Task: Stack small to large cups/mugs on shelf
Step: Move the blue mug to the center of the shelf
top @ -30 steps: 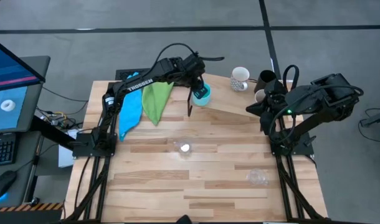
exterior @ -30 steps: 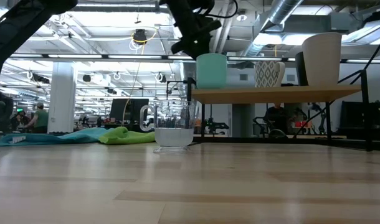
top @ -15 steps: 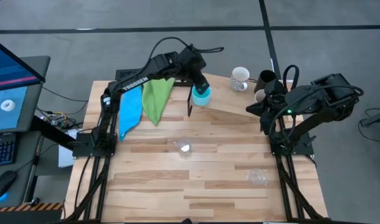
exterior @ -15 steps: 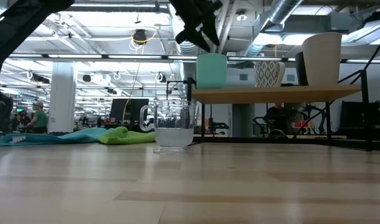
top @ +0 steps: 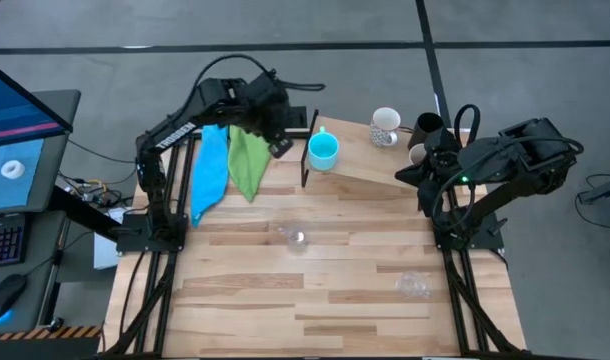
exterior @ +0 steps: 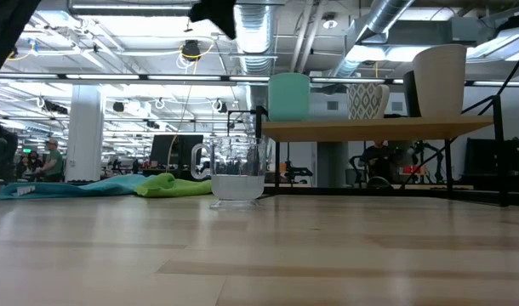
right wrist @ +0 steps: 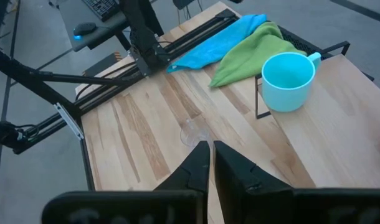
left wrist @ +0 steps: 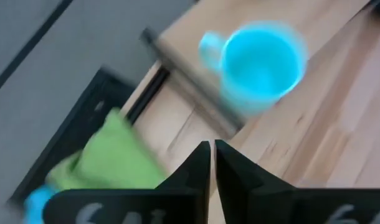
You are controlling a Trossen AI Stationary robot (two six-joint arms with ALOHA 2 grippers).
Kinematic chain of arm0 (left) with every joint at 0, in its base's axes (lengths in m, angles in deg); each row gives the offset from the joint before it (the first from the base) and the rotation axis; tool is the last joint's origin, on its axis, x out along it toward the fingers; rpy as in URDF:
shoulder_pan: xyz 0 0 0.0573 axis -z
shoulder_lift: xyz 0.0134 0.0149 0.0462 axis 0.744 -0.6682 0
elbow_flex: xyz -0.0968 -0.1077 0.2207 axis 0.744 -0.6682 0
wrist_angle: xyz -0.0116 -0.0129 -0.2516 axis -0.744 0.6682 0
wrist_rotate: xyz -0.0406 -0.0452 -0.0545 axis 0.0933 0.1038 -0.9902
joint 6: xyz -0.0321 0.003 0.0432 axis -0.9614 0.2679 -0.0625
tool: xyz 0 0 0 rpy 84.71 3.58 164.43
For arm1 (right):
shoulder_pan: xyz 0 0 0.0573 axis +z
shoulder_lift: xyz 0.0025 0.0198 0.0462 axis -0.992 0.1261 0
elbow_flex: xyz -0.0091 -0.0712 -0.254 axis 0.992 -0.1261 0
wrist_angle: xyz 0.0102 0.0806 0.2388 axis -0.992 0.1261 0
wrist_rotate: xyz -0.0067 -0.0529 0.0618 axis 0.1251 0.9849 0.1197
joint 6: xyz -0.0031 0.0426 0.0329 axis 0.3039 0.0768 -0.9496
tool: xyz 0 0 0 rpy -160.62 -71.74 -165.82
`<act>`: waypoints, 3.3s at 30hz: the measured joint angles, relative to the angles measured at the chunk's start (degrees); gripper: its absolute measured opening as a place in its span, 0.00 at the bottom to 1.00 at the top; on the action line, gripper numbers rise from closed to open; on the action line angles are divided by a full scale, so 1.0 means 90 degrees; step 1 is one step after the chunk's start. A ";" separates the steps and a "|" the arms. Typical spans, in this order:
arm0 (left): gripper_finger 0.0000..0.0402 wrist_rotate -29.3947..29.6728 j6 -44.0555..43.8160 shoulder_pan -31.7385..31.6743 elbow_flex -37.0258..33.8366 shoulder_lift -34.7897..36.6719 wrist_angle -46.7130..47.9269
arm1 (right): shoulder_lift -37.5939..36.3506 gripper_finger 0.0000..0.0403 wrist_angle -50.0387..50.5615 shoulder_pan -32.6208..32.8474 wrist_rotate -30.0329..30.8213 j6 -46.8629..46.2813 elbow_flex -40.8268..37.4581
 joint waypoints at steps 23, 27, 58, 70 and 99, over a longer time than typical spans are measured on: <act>0.00 -0.0629 0.0818 -0.0002 -0.2715 -0.0026 -0.2486 | 0.0000 0.11 -0.0003 0.0002 0.0000 -0.0017 0.0000; 0.00 -0.0647 0.0790 0.0005 -0.2804 -0.0026 -0.3116 | 0.0000 0.11 -0.0003 0.0002 0.0000 -0.0020 0.0000; 0.00 -0.1040 -0.0416 0.0749 -0.2783 0.1234 -0.2903 | 0.1223 0.11 -0.0229 -0.2111 0.0328 0.1323 -0.0003; 0.00 0.1076 -0.1712 0.1944 -0.2777 0.3292 -0.1582 | 0.3004 0.14 -0.2051 -0.4184 -0.1367 0.2931 -0.0002; 0.00 0.1902 -0.2401 0.2698 -0.2781 0.3724 -0.0366 | 0.4056 0.01 -0.0881 -0.4333 -0.1316 0.2700 0.0000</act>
